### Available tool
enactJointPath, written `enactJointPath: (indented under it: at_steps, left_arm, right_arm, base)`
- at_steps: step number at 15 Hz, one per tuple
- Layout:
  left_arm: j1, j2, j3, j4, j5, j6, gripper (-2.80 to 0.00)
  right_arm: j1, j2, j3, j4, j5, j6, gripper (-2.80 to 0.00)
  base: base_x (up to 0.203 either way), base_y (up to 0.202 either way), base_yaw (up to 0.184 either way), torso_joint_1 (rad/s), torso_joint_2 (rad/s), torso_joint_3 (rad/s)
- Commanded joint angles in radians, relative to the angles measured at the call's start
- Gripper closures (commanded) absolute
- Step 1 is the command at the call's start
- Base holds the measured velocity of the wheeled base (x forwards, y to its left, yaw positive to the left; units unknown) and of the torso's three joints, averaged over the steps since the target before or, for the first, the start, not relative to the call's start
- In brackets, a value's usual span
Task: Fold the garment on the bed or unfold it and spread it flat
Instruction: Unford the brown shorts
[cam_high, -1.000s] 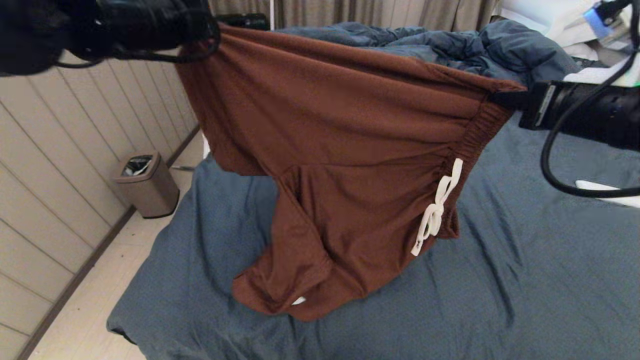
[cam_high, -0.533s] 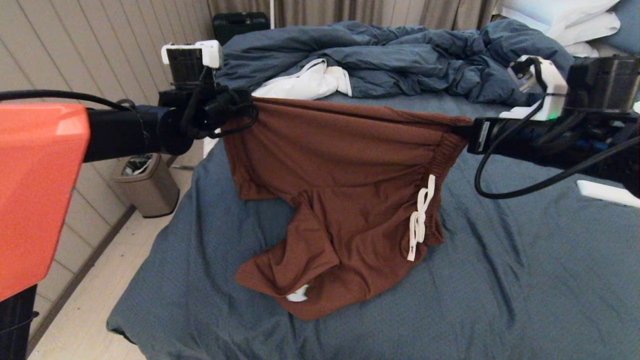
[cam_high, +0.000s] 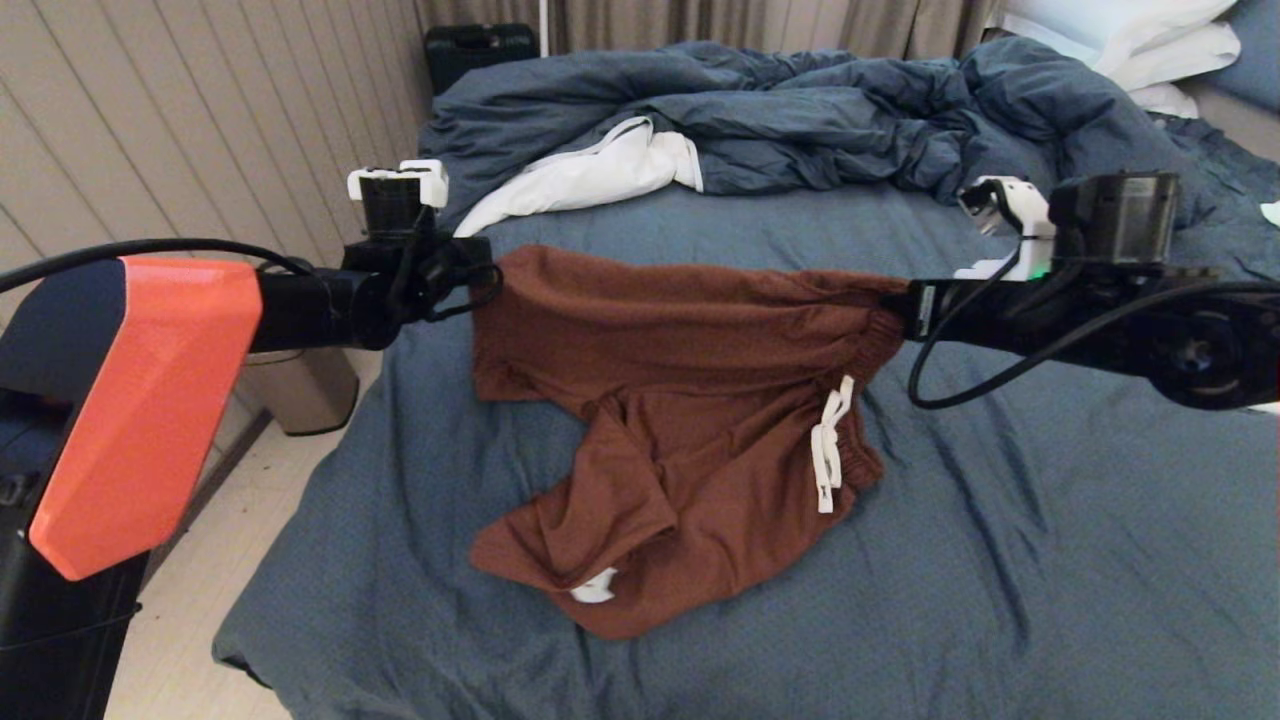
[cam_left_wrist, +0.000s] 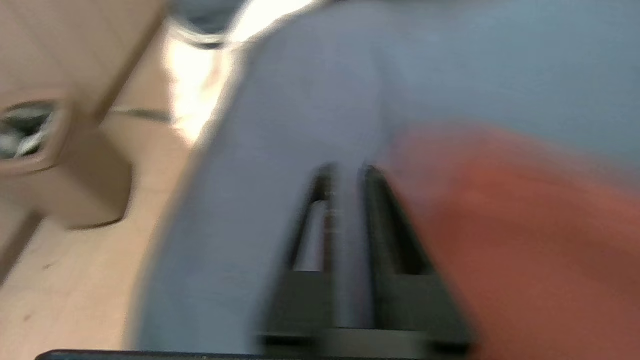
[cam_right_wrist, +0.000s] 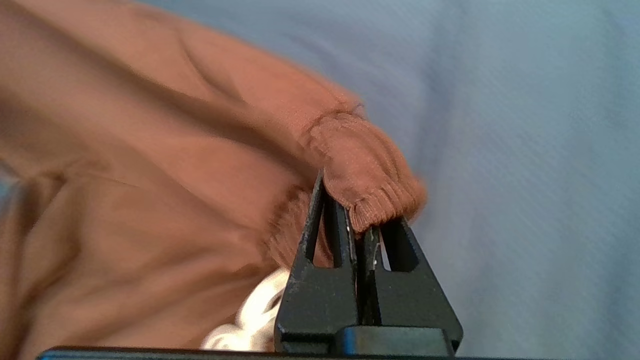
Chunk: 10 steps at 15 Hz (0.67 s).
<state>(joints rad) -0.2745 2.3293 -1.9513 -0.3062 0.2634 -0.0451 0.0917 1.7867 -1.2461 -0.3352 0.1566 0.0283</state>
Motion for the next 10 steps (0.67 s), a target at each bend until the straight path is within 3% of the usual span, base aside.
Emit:
enactJointPath:
  at_steps: [1, 8, 9, 10]
  left_arm:
    - [-0.006, 0.007, -0.001, -0.011, -0.001, 0.001, -2.8]
    - [-0.006, 0.008, -0.001, -0.013, 0.0, 0.007, -2.8]
    - [-0.006, 0.006, -0.001, -0.013, -0.001, 0.007, -2.8]
    - [-0.006, 0.003, -0.001, -0.013, -0.004, 0.007, -2.8]
  right_arm:
    - [-0.001, 0.039, -0.026, -0.004, 0.008, 0.001, 0.0]
    - [-0.015, 0.082, -0.048, -0.001, 0.006, 0.003, 0.0]
    - [-0.027, 0.091, -0.039, -0.007, -0.001, 0.006, -2.8]
    - [-0.032, 0.095, -0.04, -0.018, -0.025, 0.005, -2.8]
  base:
    - [0.0, 0.0, 0.0, 0.0, 0.0, 0.0]
    - [0.0, 0.0, 0.0, 0.0, 0.0, 0.0]
    - [0.0, 0.0, 0.0, 0.0, 0.0, 0.0]
    - [0.0, 0.0, 0.0, 0.0, 0.0, 0.0]
